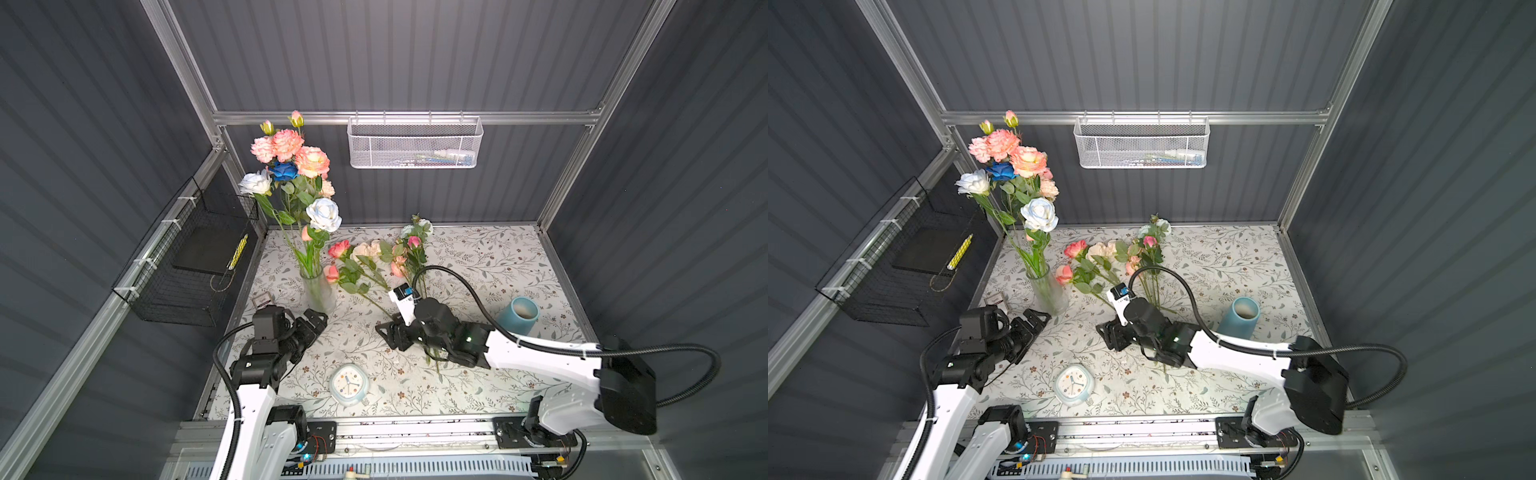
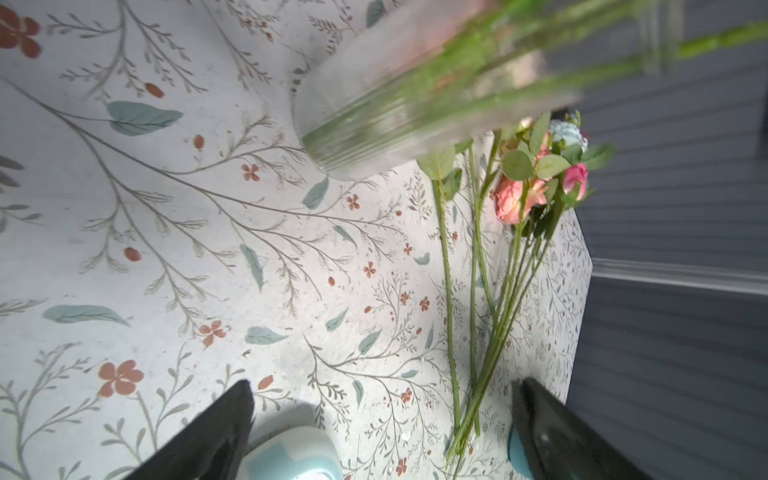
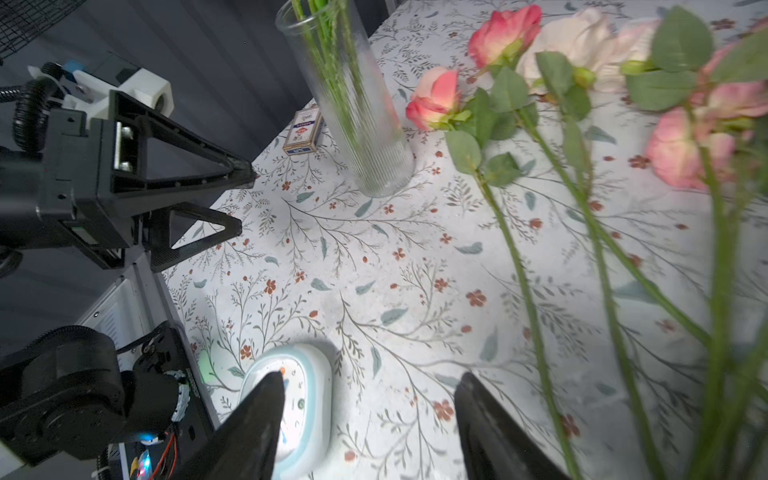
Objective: Arrange the flowers into the vase
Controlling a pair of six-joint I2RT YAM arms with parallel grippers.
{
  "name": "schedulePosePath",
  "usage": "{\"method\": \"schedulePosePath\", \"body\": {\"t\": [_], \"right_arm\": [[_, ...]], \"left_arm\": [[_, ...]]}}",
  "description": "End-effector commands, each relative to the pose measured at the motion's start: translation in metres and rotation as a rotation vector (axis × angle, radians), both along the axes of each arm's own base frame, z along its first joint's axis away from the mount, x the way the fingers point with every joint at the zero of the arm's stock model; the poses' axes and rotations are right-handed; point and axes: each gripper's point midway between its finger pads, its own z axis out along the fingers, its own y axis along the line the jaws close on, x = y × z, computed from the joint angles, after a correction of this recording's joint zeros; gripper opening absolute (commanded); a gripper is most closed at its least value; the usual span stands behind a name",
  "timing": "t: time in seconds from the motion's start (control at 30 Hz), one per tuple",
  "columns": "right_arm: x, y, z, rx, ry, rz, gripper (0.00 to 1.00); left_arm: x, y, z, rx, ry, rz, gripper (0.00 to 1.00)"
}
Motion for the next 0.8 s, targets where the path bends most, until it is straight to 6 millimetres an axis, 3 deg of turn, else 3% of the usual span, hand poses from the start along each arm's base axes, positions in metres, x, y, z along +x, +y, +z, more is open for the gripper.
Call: {"method": "schedulePosePath", "body": {"t": [0.0, 0.07, 0.13, 0.23, 0.5, 0.63, 0.7, 0.77], "right_arm": [[0.001, -0.040, 0.003, -0.103, -0.004, -0.125, 0.68], [0.004, -0.053, 0.008, -0.127, -0.018, -0.164, 0.70], [0.014, -0.063, 0.001, -0.156, 0.014, -0.206, 0.72], [0.038, -0.065, -0.024, -0.196, 0.059, -0.237, 0.73], [0.127, -0.081, -0.080, -0.311, 0.062, -0.429, 0.81], [0.152, -0.091, -0.107, -0.336, 0.115, -0.479, 0.85], [0.159, -0.093, -0.118, -0.343, 0.130, -0.485, 0.95], [0.165, -0.096, -0.129, -0.354, 0.154, -0.495, 0.96]], "left_arm": [[-0.005, -0.014, 0.001, -0.023, -0.021, -0.053, 0.99], [-0.006, -0.021, 0.000, -0.035, -0.031, -0.079, 0.99], [-0.006, -0.027, -0.001, -0.035, -0.038, -0.101, 1.00], [-0.004, -0.034, -0.003, -0.032, -0.037, -0.137, 1.00], [-0.006, -0.039, 0.003, -0.015, -0.054, -0.199, 1.00], [-0.010, -0.040, -0.002, -0.021, -0.049, -0.207, 1.00], [-0.011, -0.041, -0.008, -0.026, -0.035, -0.210, 1.00], [-0.010, -0.041, -0.012, -0.026, -0.027, -0.209, 1.00]]}}
